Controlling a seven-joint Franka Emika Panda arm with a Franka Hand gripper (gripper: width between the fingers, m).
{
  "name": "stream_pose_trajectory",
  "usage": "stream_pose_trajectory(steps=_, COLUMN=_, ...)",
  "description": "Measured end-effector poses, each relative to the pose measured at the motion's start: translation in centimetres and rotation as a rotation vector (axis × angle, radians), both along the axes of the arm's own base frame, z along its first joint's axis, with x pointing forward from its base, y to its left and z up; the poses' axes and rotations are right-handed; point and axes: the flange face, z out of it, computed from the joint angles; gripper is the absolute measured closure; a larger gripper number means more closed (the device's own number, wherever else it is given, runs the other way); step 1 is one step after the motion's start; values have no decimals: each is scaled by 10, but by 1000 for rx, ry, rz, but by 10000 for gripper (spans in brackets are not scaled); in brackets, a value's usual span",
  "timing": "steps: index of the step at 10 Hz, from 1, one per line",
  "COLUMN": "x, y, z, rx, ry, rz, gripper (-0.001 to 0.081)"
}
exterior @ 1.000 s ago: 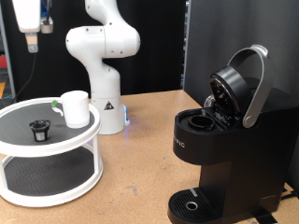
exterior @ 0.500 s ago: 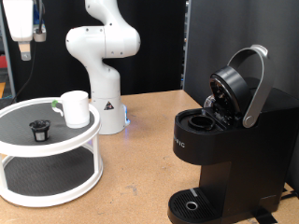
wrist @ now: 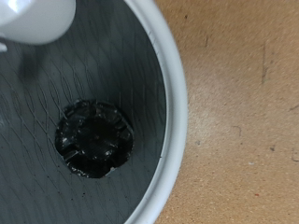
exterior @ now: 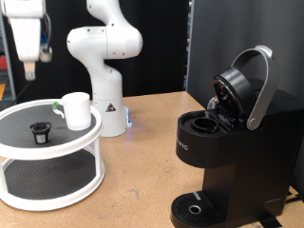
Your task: Make a cup of coffee with the keurig machine
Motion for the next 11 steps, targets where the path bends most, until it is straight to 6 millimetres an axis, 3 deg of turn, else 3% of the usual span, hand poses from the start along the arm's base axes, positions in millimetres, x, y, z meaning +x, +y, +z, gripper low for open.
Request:
stream_pose_trajectory(steps=5, x=-10, y=7, z=-72, rx=-27, ry=-11, rz=31, gripper=-1)
stream_pose_trajectory(steps=11, x=-15, y=8, z=-122, rx=-40, ry=-10, rz=23, gripper=-1)
